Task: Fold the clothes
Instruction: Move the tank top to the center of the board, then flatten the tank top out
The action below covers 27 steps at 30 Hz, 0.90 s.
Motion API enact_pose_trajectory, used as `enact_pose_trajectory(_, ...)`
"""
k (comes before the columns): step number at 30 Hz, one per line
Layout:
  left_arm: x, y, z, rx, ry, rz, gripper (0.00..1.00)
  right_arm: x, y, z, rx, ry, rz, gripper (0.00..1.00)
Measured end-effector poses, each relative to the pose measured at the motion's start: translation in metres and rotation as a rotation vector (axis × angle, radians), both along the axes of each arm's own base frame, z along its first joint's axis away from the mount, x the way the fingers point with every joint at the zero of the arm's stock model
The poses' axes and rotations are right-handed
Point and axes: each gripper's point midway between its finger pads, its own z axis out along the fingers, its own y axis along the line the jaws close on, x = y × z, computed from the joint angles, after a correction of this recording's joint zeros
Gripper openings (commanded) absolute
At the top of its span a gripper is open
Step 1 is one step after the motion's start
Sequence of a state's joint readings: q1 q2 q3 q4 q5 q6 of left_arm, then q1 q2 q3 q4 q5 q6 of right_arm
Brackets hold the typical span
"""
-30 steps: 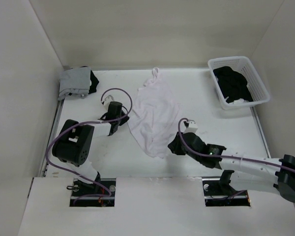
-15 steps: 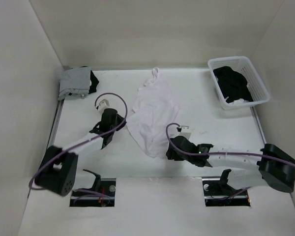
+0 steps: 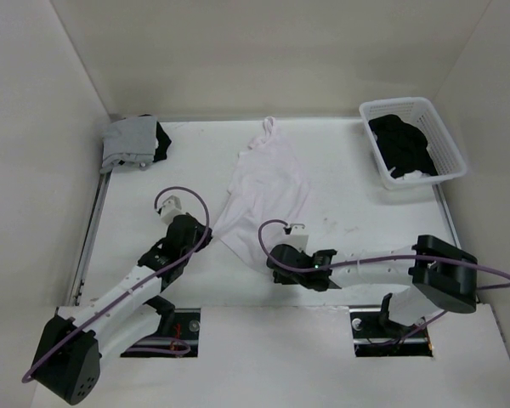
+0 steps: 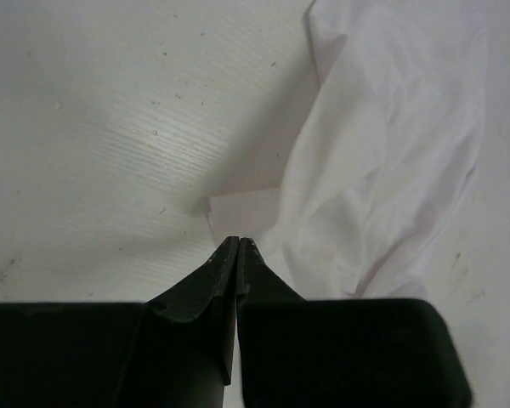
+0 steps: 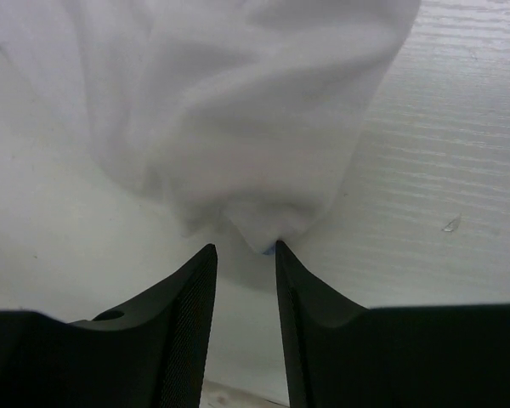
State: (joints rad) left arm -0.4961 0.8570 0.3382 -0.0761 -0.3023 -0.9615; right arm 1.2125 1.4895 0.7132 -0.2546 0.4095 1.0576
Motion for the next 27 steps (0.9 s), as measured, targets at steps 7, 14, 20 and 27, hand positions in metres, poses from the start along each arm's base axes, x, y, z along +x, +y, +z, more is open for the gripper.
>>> enact_pose_trajectory(7,-0.005,0.0,-0.001,-0.001,0.005,-0.006,0.0,0.006,-0.012,0.0,-0.037,-0.024,-0.082,0.44)
enact_pose_trajectory(14,-0.006,-0.004,0.0,-0.002,0.003,-0.018,0.0,0.008,-0.022,-0.002,-0.069,-0.034,-0.119,0.19)
enact_pose_trajectory(20,-0.006,-0.003,0.0,-0.002,0.002,-0.018,0.0,0.011,-0.024,-0.004,-0.083,-0.045,-0.138,0.0)
enact_pose_trajectory(27,-0.01,-0.002,0.032,-0.031,-0.062,-0.022,0.0,0.008,-0.057,0.047,-0.01,-0.116,-0.161,0.0)
